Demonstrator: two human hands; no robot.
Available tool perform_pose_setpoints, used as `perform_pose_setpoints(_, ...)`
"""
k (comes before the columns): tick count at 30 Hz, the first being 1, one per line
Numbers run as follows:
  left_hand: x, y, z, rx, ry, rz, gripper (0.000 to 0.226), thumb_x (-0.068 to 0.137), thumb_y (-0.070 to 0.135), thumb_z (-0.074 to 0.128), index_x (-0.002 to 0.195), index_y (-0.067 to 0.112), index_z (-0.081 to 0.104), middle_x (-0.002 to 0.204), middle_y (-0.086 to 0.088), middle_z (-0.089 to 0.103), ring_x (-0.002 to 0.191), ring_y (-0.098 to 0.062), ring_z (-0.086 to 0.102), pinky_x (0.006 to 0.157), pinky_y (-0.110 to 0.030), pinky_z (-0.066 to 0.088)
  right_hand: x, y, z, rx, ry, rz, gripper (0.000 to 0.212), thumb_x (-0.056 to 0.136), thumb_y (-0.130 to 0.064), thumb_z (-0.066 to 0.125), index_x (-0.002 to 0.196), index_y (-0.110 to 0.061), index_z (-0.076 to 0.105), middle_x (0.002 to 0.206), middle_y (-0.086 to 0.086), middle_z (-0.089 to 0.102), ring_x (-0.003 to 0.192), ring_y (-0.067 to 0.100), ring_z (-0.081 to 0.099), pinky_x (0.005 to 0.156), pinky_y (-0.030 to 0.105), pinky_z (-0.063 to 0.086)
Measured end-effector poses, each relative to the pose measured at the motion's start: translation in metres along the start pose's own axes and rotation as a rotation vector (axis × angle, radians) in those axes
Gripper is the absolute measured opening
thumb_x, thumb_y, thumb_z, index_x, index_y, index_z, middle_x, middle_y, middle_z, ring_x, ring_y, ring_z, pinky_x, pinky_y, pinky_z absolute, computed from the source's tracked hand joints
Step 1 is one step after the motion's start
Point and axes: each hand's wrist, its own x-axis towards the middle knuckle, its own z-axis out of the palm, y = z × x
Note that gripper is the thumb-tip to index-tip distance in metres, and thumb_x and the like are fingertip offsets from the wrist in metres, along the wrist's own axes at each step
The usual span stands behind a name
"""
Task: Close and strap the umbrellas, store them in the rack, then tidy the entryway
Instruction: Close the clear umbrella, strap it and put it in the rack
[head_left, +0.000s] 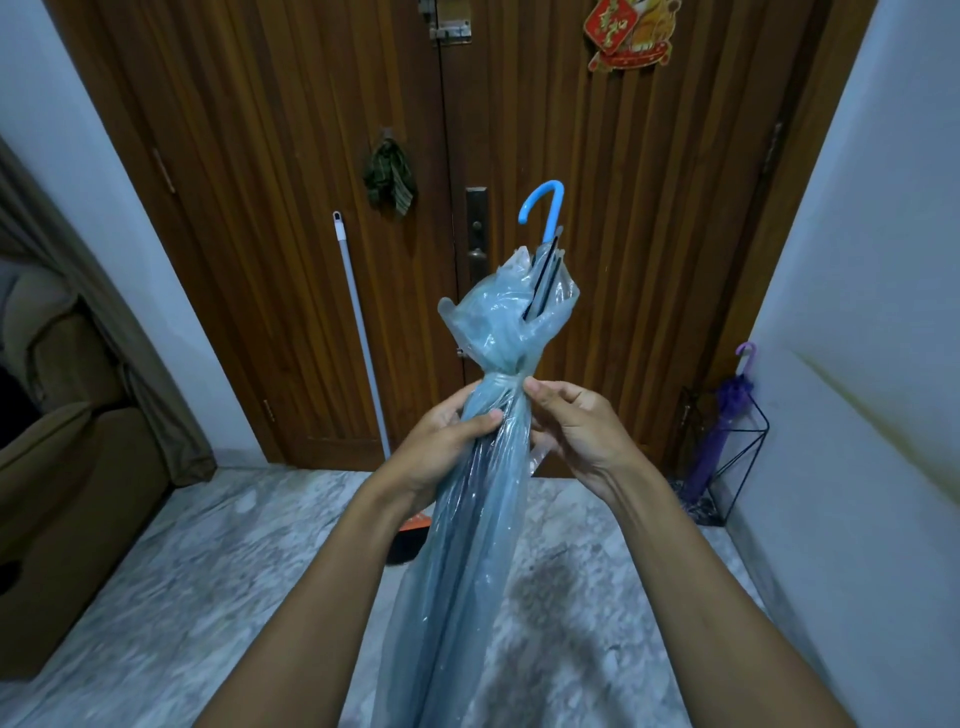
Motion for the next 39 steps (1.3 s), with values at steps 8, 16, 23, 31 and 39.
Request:
perform_pose_setpoints(8,0.003,-0.004,0.010,0.621,0.433,0.242,0.041,0.089,0.033,0.067,0.128,0.029,0.056,0.123,0.008,0.051,0.110,-0.005,0.052,0.088,-0.023,0.048,-0.005,-0.006,0.010,-0.229,0.179,-0.169,0.021,0.086,-0.017,0.075,0.096,0.001,0.072,0.091,0.012,0.077,0.082,0.019,0.076,0.063,0.028,0.061)
perform_pose_setpoints(16,0.003,-0.008,0.015,0.699,0.304,0.236,0.061,0.077,0.037,0.079,0.131,0.033,0.052,0.116,0.019,0.059,0.104,0.003,0.056,0.082,-0.011,0.045,-0.010,-0.004,0.013,-0.344,0.137,-0.197,0.017,0.093,-0.017,0.067,0.101,-0.003,0.071,0.084,0.010,0.076,0.067,0.012,0.074,0.054,0.018,0.056)
perform_pose_setpoints(23,0.004,-0.005,0.014,0.285,0.233,0.184,0.047,0.086,0.007,0.071,0.129,0.022,0.059,0.114,0.009,0.070,0.104,0.000,0.066,0.079,-0.015,0.053,-0.004,-0.001,0.006,-0.011,0.056,-0.046,0.019,0.092,-0.014,0.066,0.103,0.001,0.071,0.090,0.017,0.077,0.080,0.017,0.075,0.070,0.022,0.061)
perform_pose_setpoints(31,0.000,-0.005,0.009,-0.018,0.074,0.065,0.040,0.092,0.006,0.062,0.130,0.017,0.059,0.119,-0.012,0.070,0.105,-0.027,0.068,0.089,-0.036,0.054,-0.001,-0.002,0.005,-0.352,0.168,-0.119,0.029,0.078,-0.041,0.079,0.084,-0.013,0.076,0.083,0.004,0.077,0.069,0.019,0.071,0.058,0.031,0.054)
perform_pose_setpoints(39,0.004,-0.004,0.001,0.183,0.219,0.053,0.045,0.078,0.031,0.078,0.120,0.033,0.061,0.130,-0.009,0.056,0.114,-0.023,0.061,0.095,-0.039,0.053,-0.008,-0.005,0.011,-0.272,0.117,-0.172,0.018,0.083,-0.027,0.076,0.088,-0.010,0.074,0.089,0.012,0.077,0.079,0.026,0.074,0.073,0.043,0.060)
